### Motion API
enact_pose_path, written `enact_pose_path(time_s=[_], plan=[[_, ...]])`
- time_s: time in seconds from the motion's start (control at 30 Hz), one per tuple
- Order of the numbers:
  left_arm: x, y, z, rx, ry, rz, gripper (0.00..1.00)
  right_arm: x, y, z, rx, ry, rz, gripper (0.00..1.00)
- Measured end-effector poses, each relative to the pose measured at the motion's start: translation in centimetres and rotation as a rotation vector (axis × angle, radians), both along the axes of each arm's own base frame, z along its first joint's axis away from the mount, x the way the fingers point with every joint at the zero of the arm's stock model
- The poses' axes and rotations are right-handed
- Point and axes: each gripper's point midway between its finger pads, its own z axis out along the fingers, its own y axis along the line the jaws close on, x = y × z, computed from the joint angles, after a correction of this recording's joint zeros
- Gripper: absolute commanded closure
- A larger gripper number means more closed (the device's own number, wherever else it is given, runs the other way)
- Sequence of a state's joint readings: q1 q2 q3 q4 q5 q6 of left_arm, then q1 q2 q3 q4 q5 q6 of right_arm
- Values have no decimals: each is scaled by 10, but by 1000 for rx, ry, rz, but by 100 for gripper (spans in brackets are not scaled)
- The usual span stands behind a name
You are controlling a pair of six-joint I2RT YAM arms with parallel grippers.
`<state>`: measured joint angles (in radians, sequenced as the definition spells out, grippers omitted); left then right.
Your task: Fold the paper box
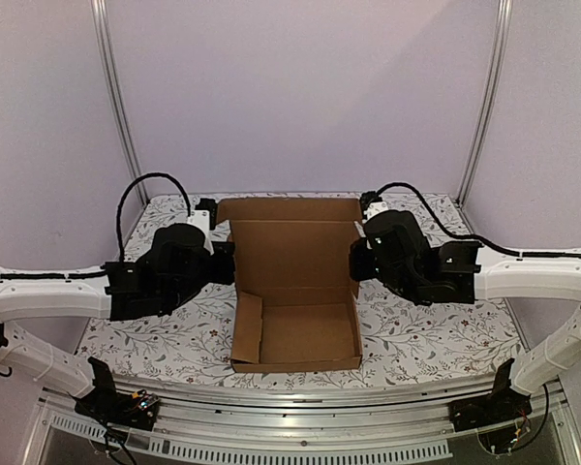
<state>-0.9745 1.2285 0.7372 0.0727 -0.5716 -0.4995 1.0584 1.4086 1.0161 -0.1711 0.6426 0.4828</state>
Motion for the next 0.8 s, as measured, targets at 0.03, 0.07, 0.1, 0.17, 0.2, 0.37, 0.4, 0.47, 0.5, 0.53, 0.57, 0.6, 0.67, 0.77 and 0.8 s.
enact_pose_path(time_s=[0.03, 0.07, 0.1, 0.17, 0.2, 0.37, 0.4, 0.47, 0.5, 0.53, 0.57, 0.6, 0.67, 0.77, 0.8], plan=[[-2, -1, 0, 5, -1, 5, 100, -1, -1, -1, 0, -1, -7, 100], [-5, -3, 0, 8, -2, 5, 100, -2, -1, -2, -2, -4, -14, 100], [-7, -4, 0, 13, -4, 7, 100, -3, -2, -3, -3, -6, -21, 100], [-12, -7, -1, 24, -8, 9, 100, -6, -3, -5, -4, -13, -36, 100], [-15, -8, -2, 33, -9, 11, 100, -7, -4, -7, -6, -18, -44, 100], [-29, -15, -7, 57, -9, 16, 100, -12, -6, -11, 9, -38, -81, 100], [-33, -17, -8, 62, -9, 16, 100, -12, -7, -12, 14, -43, -89, 100], [-39, -19, -12, 69, -4, 17, 100, -14, -8, -13, 24, -50, -104, 100], [-42, -21, -14, 74, -1, 15, 100, -15, -8, -13, 27, -53, -110, 100], [-46, -23, -17, 80, 3, 14, 100, -16, -9, -15, 30, -56, -118, 100], [-48, -24, -20, 85, 6, 13, 100, -17, -10, -15, 34, -58, -122, 100], [-50, -25, -22, 90, 8, 13, 100, -18, -9, -15, 41, -61, -126, 100], [-54, -25, -24, 93, 12, 15, 100, -20, -9, -16, 51, -63, -133, 100], [-60, -26, -26, 94, 17, 15, 100, -24, -9, -17, 62, -68, -140, 100], [-62, -26, -27, 96, 18, 14, 100, -25, -9, -17, 65, -68, -142, 100]])
